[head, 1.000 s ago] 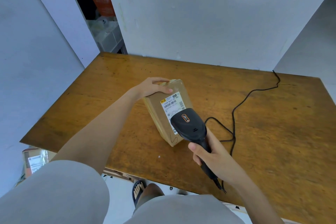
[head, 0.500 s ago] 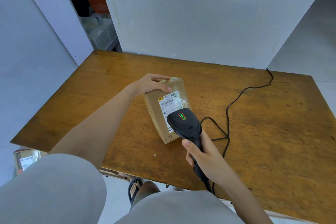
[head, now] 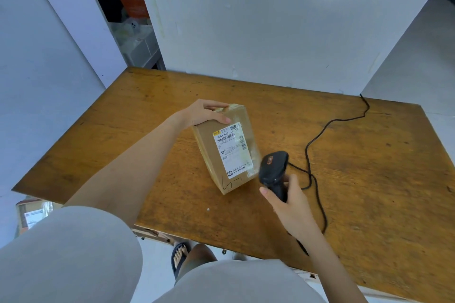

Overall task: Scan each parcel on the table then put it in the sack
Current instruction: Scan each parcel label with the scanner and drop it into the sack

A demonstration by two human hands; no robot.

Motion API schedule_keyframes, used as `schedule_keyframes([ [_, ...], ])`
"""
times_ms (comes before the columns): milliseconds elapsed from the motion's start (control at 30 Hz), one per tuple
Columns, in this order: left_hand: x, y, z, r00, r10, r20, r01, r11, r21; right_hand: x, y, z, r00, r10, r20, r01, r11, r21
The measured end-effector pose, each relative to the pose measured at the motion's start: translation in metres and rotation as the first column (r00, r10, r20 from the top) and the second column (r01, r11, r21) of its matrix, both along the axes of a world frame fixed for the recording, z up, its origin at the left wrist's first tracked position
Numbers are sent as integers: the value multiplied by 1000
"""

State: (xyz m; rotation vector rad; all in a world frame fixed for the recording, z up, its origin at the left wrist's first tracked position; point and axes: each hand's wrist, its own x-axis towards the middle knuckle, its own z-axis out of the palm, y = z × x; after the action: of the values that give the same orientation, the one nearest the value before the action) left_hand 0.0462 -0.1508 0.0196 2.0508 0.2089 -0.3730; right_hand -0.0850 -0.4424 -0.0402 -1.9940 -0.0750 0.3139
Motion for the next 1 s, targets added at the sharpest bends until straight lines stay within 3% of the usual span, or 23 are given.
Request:
schedule_keyframes([
  [133,-4,1,-1,999,30,-10,-30,999,-20,24,-20,-38,992,-107,72,126,926,-356],
  [267,-7,1,-2,998,57,-15,-57,998,-32,36,-28,-62,991,-125,45,124,756,-643],
  [600,-16,4,-3,989,143,-33,-146,985,-92,39,-21,-75,984,-121,133,179,582,-793],
  [700,-20,7,-4,982,182,-45,-186,974,-126,34,-12,-64,944,-143,296,319,618,-719],
  [800,-29,14,-7,966,250,-57,-257,949,-184,28,7,-49,863,-86,498,365,789,-495],
  [900,-42,26,-12,928,362,-86,-371,884,-284,30,35,-37,930,-103,352,200,947,-251],
  [1000,-65,45,-14,869,477,-136,-490,786,-377,36,69,-27,982,-38,186,53,995,-81],
])
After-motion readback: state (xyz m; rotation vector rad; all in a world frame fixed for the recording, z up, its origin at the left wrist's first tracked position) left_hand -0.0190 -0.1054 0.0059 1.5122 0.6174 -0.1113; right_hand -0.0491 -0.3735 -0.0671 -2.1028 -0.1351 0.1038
